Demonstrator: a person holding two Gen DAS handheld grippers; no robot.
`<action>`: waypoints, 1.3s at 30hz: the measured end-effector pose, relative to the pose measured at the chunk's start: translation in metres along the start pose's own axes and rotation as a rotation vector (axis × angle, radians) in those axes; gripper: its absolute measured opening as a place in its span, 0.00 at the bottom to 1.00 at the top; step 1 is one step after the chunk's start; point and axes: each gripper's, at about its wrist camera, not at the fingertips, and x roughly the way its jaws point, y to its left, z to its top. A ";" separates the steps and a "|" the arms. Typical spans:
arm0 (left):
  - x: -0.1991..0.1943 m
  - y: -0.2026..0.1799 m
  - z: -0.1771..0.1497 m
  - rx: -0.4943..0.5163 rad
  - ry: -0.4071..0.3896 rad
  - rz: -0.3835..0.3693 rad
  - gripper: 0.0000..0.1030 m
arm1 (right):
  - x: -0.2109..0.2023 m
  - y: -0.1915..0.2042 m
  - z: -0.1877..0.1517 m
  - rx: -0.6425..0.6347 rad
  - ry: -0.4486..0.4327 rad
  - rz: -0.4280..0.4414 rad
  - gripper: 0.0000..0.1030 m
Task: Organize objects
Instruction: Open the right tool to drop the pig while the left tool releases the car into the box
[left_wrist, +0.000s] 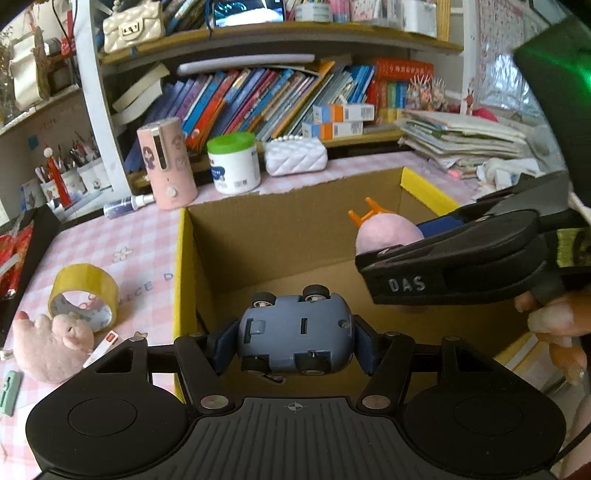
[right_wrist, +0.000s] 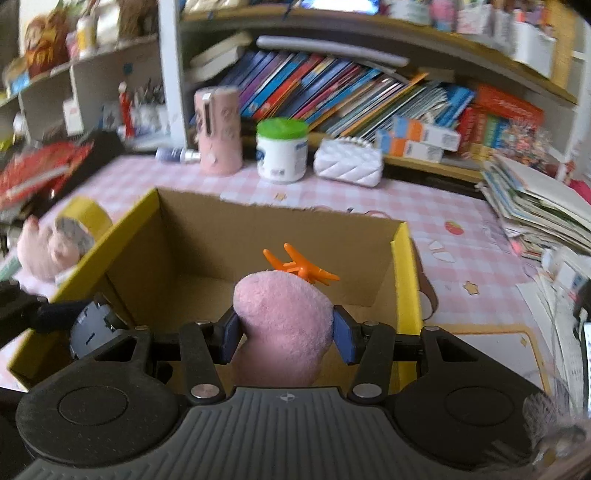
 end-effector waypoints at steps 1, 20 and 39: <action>0.003 0.000 0.000 0.002 0.005 0.002 0.60 | 0.004 0.000 0.000 -0.014 0.012 0.004 0.47; 0.029 -0.024 0.010 0.110 0.004 0.012 0.61 | 0.029 -0.019 0.003 -0.045 0.153 0.025 0.47; 0.021 -0.023 0.012 0.115 -0.040 0.015 0.65 | 0.018 -0.021 0.003 -0.006 0.080 0.052 0.57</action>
